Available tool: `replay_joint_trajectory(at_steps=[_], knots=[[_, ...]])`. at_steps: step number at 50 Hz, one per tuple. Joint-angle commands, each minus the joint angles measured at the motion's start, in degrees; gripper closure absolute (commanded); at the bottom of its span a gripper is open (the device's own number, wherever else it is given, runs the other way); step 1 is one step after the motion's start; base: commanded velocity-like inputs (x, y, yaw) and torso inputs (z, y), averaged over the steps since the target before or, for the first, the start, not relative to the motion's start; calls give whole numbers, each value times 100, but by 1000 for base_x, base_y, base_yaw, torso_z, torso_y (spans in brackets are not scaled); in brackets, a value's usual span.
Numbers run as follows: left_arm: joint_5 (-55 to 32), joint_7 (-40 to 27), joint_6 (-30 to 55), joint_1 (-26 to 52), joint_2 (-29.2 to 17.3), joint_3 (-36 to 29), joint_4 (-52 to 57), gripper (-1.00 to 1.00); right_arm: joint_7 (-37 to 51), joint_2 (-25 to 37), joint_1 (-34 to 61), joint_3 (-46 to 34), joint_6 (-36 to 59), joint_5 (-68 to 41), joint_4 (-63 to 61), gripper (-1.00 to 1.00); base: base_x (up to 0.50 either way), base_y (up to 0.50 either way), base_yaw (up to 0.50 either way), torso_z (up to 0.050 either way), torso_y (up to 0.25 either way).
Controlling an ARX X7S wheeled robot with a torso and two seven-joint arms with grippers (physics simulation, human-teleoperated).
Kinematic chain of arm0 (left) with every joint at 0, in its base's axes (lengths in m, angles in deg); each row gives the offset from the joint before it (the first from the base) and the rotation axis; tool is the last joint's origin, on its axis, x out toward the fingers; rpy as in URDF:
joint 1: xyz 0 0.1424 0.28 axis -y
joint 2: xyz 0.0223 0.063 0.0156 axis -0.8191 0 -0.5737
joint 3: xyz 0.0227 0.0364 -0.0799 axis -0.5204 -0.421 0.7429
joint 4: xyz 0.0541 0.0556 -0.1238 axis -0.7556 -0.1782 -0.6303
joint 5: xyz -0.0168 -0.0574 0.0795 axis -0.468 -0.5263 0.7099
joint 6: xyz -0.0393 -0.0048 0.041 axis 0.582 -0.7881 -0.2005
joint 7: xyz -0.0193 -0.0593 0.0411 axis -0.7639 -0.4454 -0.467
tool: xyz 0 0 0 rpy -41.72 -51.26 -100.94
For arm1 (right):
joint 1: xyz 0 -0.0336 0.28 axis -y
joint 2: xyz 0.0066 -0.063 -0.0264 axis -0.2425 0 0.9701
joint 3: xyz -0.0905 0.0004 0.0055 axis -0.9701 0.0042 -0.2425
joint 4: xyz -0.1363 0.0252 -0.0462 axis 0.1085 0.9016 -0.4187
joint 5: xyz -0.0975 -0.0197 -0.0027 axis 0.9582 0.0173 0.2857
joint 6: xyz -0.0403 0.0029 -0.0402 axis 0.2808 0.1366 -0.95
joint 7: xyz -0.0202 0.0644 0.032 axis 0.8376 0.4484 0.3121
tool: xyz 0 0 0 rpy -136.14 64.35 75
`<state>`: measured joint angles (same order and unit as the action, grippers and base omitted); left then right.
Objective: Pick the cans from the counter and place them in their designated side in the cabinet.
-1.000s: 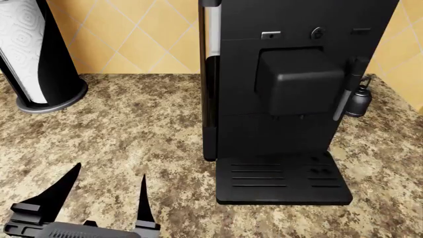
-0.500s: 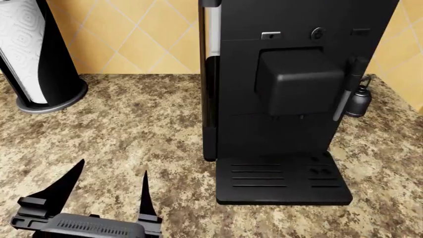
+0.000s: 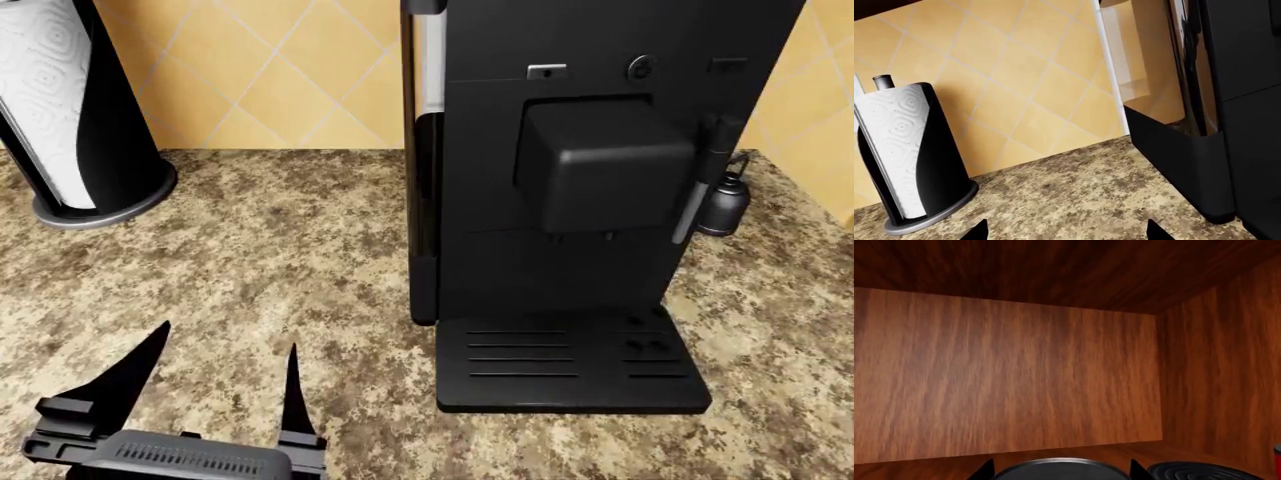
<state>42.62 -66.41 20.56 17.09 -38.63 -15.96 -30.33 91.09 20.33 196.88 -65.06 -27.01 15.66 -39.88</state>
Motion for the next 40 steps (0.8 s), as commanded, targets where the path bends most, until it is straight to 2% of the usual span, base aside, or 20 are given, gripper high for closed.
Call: replay_joint_trajectory(at_steps=[1,9,19,40], knots=[[8,-11,42,-23,-2,26,33,-100,100,65,-640,-222,284,-1087,453,-100,0,0,0,0,0],[-4,-34,104,-17,-18,52,100,-100,321,227,-538,-39,503,-1298,-91,-100,0,0,0,0,0],[79,-129,183,-71,-43,49,236,-100,979,572,-389,217,1000,-1679,-1595,-100,0,0,0,0,0],[182,-200,253,-137,-90,82,405,-100,1347,783,-313,219,1375,-1788,-2453,-100,0,0,0,0,0]])
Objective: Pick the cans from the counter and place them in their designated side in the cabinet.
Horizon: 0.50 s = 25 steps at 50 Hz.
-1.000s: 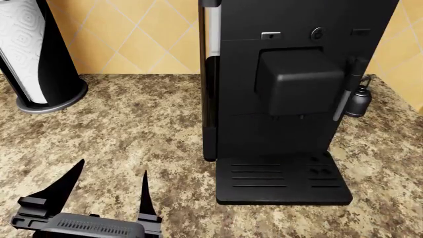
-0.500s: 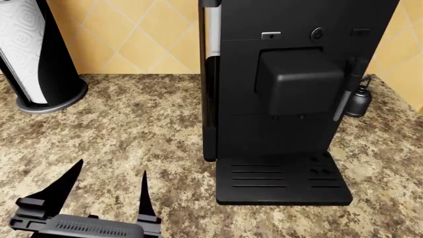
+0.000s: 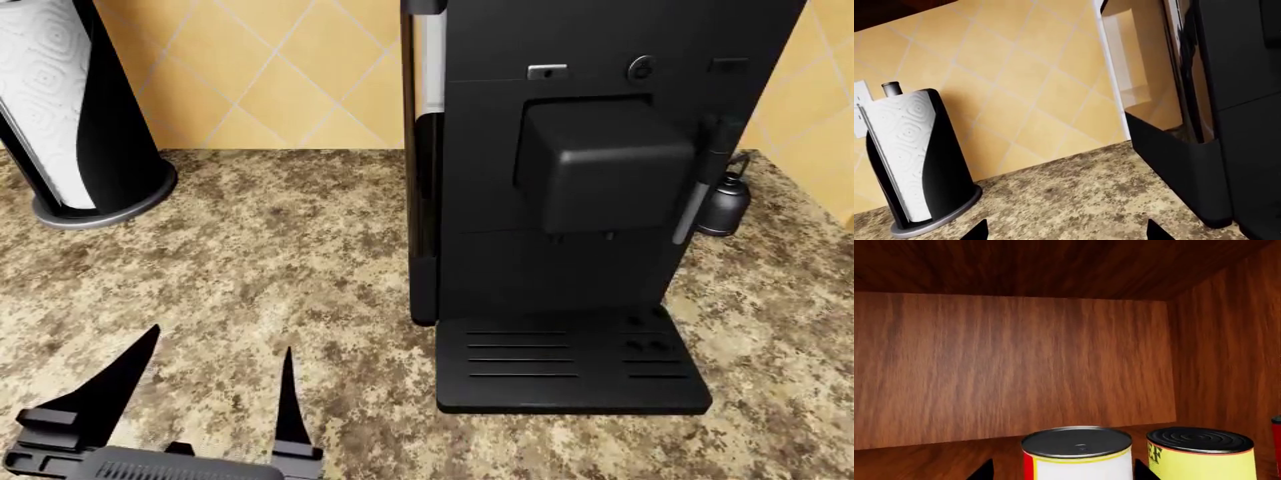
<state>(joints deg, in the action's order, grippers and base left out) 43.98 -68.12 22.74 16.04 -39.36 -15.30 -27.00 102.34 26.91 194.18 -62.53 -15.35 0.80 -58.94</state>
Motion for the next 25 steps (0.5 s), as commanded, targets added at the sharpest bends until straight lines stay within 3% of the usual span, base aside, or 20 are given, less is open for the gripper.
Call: replay_joint_trajectory(at_steps=[1,17,25], knots=[[49,-32,42,-34,-18,17,82,-100,244,140,-46,-32,229,-312,-595,-100,0,0,0,0,0],[151,-136,189,-28,-91,-32,364,-100,1471,676,-115,612,996,-1209,-2245,-100,0,0,0,0,0],[191,-377,13,540,-98,-723,392,-100,2233,1083,-414,1226,1381,-2240,-3147,-100,0,0,0,0,0]])
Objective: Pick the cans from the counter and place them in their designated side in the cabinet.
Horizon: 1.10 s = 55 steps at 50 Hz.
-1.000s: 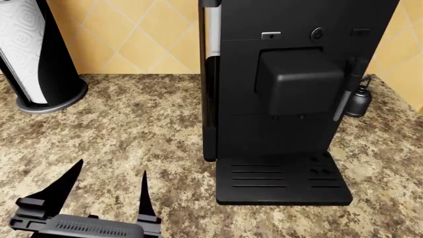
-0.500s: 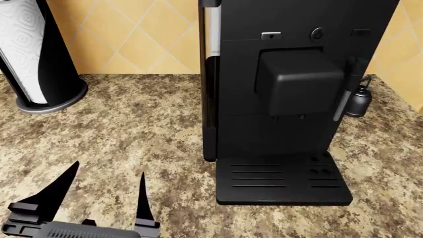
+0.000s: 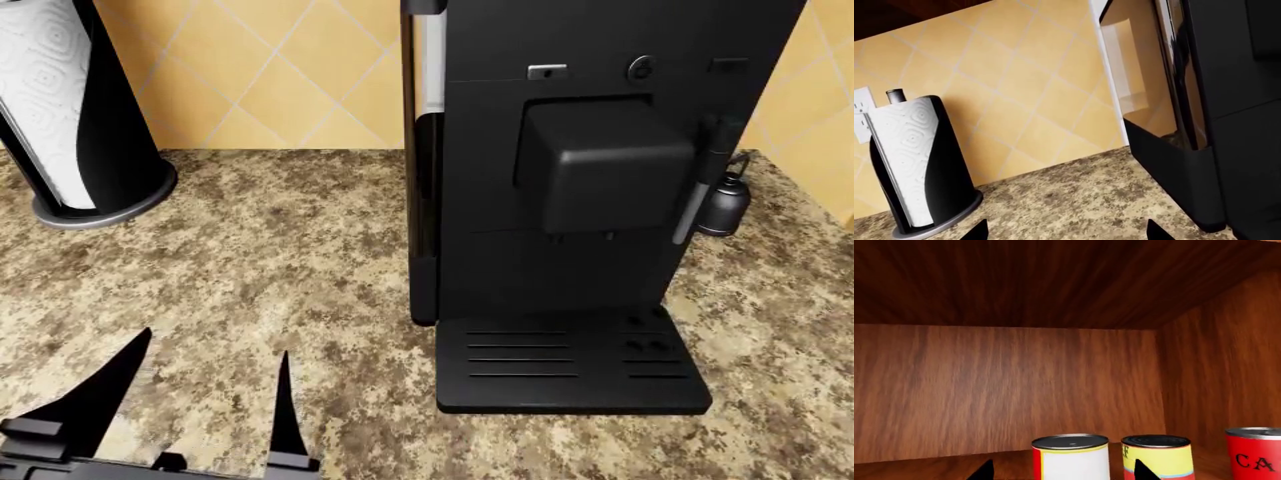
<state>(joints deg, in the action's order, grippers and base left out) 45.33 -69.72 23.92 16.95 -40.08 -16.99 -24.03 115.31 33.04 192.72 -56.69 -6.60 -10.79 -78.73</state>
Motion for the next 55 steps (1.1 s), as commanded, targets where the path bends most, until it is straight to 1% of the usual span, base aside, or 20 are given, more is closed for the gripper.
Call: replay_joint_trajectory(at_steps=[1,6,10,13,18,24,29,33,37,38,41,45,48,50,52,55], knots=[[62,-261,-137,544,-21,-671,96,-100,1075,521,-343,747,568,-1322,-1310,-100,0,0,0,0,0],[121,-434,-273,866,-4,-1111,96,-100,2067,840,-874,1256,680,-2756,-2231,-100,0,0,0,0,0],[170,-477,-350,955,-27,-1241,94,-100,2731,1163,-1500,1585,442,-3734,-3045,-100,0,0,0,0,0],[192,-484,-355,945,-32,-1244,92,-100,2999,1418,-2037,1847,203,-4165,-3653,-100,0,0,0,0,0],[208,-483,-344,886,-62,-1144,85,-100,3101,1838,-3034,2440,-154,-4483,-4593,-100,0,0,0,0,0],[200,-376,-434,759,-55,-1016,-61,-100,3016,2170,-4215,3260,-448,-4564,-5393,-100,0,0,0,0,0],[199,-301,-519,682,-22,-956,-202,-100,2826,2247,-5425,4114,-525,-4533,-6079,-100,0,0,0,0,0],[181,-287,-496,665,-6,-907,-202,-100,2716,2211,-6198,4741,-542,-4585,-6428,-100,0,0,0,0,0],[204,-269,-532,625,-31,-864,-218,-100,2584,2027,-7002,5409,-439,-4626,-6774,-100,0,0,0,0,0],[212,-265,-542,619,-45,-851,-214,-100,2579,1875,-7153,5650,-260,-4706,-6834,-100,0,0,0,0,0],[252,-259,-563,601,-71,-811,-201,-100,2985,882,-7245,6709,1061,-5603,-6838,-100,0,0,0,0,0],[322,-255,-619,562,-105,-764,-195,-100,3582,-44,-7346,7735,2329,-6671,-6834,-100,0,0,0,0,0],[373,-257,-618,538,-110,-734,-174,-100,3902,-518,-7442,8301,2991,-7266,-6829,-100,0,0,0,0,0],[401,-265,-619,525,-116,-709,-160,-100,4125,-682,-7477,8524,3244,-7614,-6838,-100,0,0,0,0,0],[430,-275,-625,507,-121,-683,-156,-100,4506,-670,-7452,8518,3250,-7982,-6841,-100,0,0,0,0,0],[465,-280,-630,475,-119,-648,-172,-100,4553,-590,-7546,8815,3251,-8246,-6842,-100,0,0,0,0,0]])
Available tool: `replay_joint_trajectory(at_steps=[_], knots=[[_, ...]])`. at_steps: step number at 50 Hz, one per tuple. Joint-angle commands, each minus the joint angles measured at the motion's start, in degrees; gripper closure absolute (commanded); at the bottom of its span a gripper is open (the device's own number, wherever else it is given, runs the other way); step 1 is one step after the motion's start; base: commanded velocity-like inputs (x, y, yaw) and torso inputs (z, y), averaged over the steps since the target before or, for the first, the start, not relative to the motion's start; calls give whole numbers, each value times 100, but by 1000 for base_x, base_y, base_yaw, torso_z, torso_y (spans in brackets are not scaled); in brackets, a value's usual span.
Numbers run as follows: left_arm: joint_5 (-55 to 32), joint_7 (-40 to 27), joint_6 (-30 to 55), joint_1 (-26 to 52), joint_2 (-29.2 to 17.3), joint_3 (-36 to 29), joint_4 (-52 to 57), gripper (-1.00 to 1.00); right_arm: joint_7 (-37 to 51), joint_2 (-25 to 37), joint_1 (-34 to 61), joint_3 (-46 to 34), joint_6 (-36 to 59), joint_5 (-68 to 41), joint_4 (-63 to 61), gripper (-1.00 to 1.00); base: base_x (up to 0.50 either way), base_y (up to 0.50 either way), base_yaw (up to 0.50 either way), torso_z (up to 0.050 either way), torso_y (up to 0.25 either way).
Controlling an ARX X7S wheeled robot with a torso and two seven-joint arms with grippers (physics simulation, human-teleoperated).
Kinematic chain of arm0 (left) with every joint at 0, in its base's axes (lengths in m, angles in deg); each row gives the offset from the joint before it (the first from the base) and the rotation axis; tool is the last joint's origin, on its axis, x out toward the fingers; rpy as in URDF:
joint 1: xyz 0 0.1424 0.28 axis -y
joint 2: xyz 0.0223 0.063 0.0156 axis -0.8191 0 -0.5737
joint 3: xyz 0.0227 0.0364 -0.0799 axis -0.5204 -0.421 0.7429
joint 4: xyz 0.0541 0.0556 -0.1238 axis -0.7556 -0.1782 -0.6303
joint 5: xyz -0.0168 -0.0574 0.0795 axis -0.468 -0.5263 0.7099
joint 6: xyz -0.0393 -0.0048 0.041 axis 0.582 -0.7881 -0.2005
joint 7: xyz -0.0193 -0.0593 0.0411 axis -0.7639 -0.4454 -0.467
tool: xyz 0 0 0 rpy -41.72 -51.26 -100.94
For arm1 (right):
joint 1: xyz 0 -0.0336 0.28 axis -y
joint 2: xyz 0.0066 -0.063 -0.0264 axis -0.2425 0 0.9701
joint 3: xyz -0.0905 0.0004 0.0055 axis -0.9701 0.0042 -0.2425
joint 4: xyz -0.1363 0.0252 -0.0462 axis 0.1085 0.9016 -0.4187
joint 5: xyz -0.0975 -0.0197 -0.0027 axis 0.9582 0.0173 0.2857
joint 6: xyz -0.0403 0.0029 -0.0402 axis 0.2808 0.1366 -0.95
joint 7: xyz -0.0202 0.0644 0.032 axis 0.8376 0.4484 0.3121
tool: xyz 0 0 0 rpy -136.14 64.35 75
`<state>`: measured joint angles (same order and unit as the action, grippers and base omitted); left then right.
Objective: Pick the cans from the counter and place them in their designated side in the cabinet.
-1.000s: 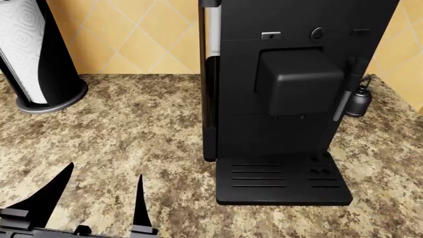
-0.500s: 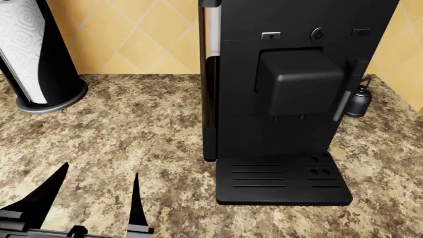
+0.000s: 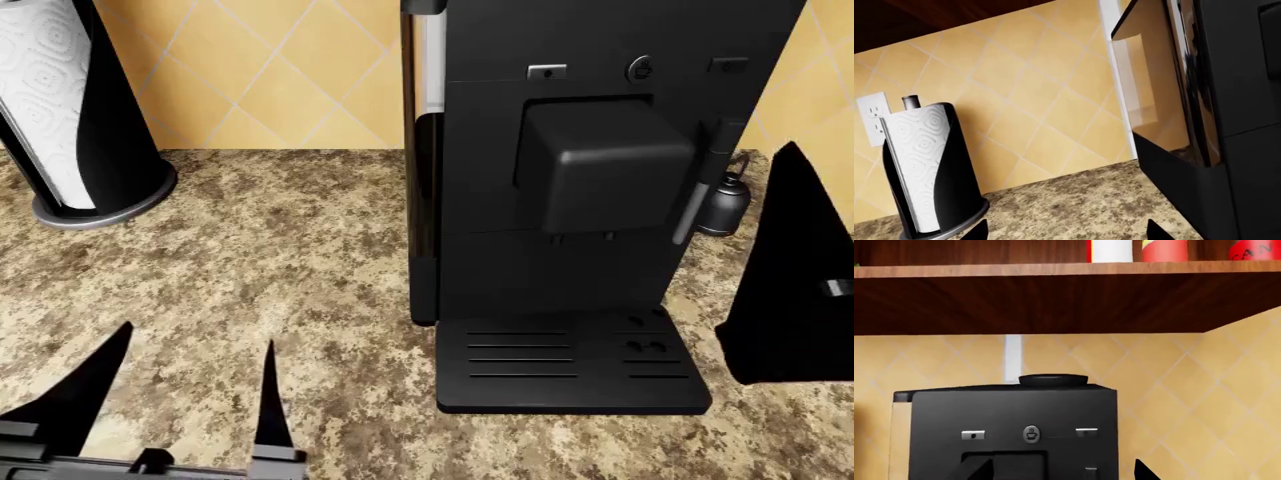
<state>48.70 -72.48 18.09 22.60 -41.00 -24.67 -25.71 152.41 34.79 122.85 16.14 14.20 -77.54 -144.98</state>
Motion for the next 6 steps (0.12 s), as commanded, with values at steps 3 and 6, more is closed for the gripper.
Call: replay_joint_trajectory(at_steps=[3,6], knots=[[164,8,-52,-126,-25,145,-19,-100,847,-603,-719,1903,1171,-1879,-216,-100,0,0,0,0,0],[201,20,-51,-156,-33,168,-22,-100,847,-522,-912,2252,1171,-2145,-216,-100,0,0,0,0,0]])
